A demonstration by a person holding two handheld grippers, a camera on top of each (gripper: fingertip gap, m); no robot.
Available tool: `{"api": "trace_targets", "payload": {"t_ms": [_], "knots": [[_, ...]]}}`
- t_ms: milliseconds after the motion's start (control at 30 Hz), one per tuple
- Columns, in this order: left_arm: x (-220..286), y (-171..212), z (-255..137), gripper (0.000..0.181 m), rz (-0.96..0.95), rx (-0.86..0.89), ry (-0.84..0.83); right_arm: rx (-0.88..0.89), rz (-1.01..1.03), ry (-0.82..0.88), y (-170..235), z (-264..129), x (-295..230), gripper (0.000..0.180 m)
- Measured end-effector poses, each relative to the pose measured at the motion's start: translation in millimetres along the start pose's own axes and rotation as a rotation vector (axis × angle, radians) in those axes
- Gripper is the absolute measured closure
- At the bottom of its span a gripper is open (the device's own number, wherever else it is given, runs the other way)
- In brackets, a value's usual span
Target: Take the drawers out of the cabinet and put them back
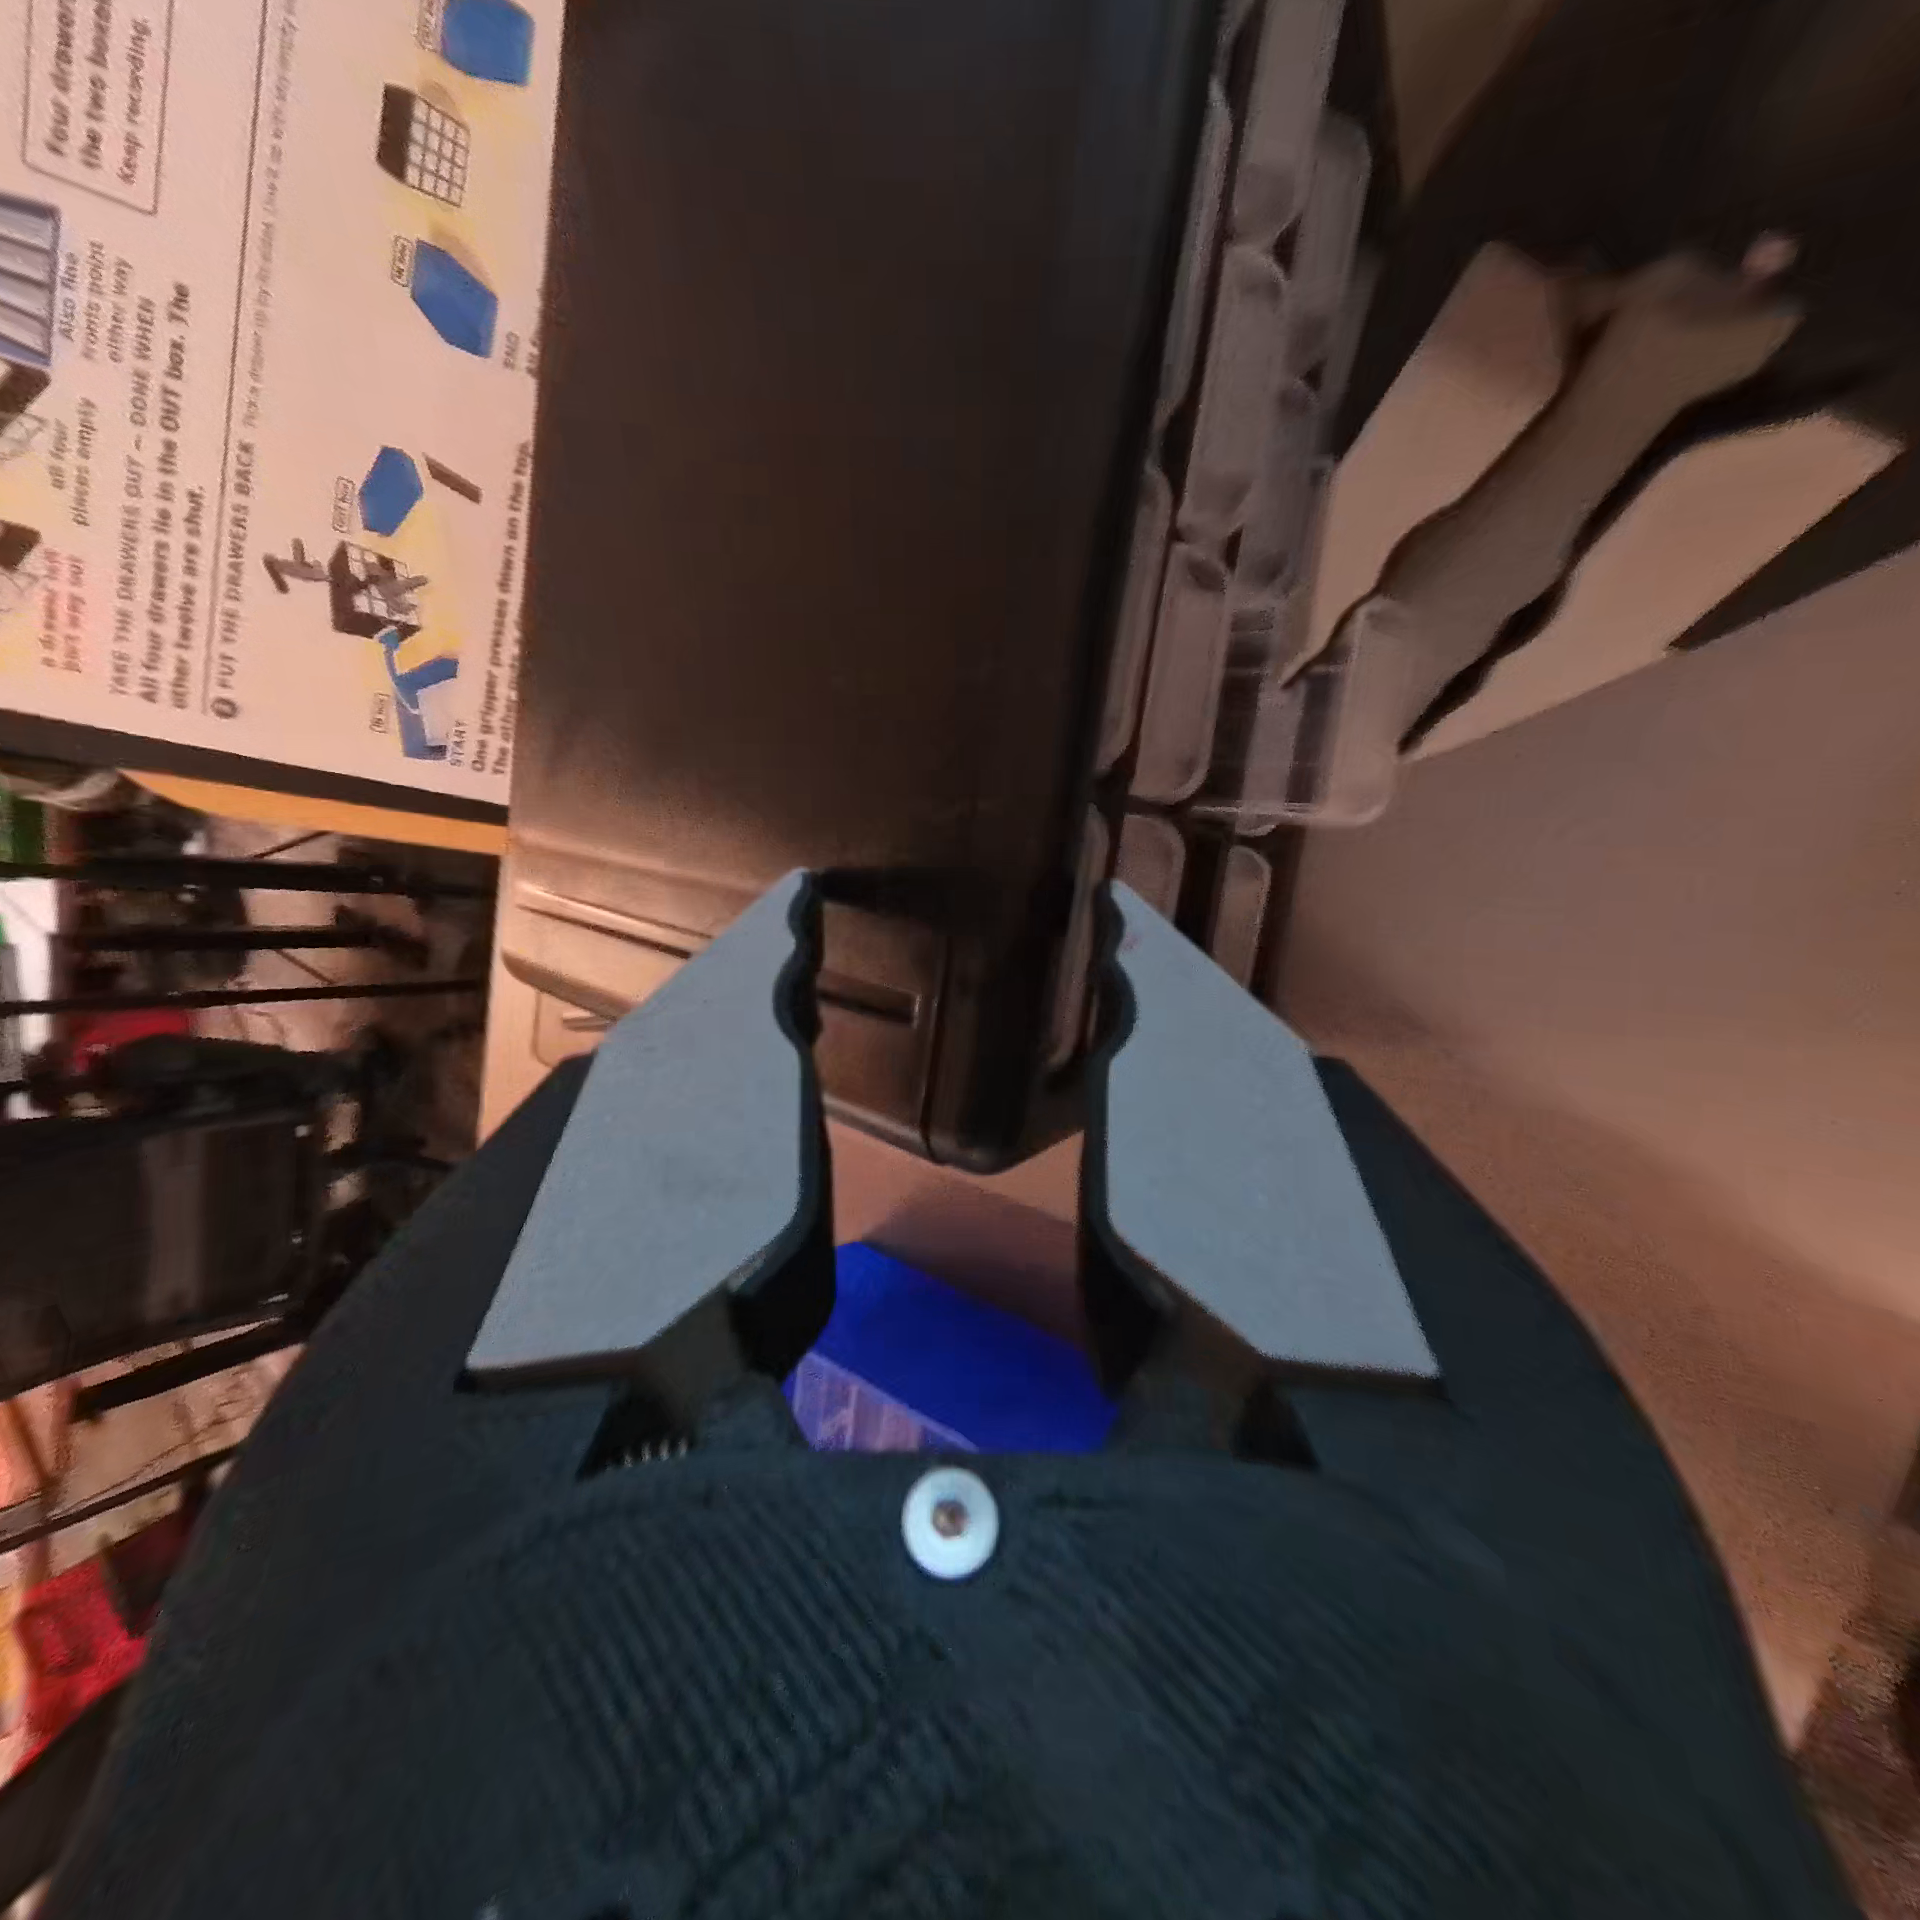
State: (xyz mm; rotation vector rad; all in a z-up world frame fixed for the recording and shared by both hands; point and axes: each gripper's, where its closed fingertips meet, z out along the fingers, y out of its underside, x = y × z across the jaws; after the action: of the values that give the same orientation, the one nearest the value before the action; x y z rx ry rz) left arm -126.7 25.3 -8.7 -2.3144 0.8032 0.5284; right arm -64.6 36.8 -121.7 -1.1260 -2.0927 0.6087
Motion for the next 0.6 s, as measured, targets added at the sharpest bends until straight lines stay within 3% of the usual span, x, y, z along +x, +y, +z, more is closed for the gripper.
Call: {"api": "trace_targets", "payload": {"t_ms": [100, 167, 233, 300, 367, 533, 600], "knots": [[-0.1, 0.2, -0.1, 0.136, -0.002, -0.01, -0.002, 0.06, 0.003, 0.044, -6.1, -19.4, -0.3, 0.14], [-0.4, 0.1, -0.5, 0.131, -0.013, -0.012, 0.01, 0.132, 0.022, 0.024, -13.3, -35.2, -4.8, 0.144], [-0.5, 0.3, -0.8, 0.131, -0.018, -0.014, 0.01, 0.204, 0.025, -0.091, -21.0, -48.0, -22.2, 0.152], [-0.5, 0.3, -0.7, 0.131, -0.028, -0.016, 0.008, 0.278, -0.006, -0.285, -28.8, -57.1, -53.5, 0.177], [-0.4, 0.4, -0.4, 0.131, -0.033, -0.023, -0.003, 0.244, -0.017, -0.391, -23.4, -49.8, -69.9, 0.18], [0.4, 0.4, 0.0, 0.131, -0.022, -0.073, -0.042, 0.069, 0.156, -0.011, -3.0, 10.3, 5.3, 0.18], [1.0, 0.3, -0.4, 0.132, -0.018, -0.085, -0.062, 0.056, 0.199, -0.01, -2.0, 21.1, 6.4, 0.18]]}}
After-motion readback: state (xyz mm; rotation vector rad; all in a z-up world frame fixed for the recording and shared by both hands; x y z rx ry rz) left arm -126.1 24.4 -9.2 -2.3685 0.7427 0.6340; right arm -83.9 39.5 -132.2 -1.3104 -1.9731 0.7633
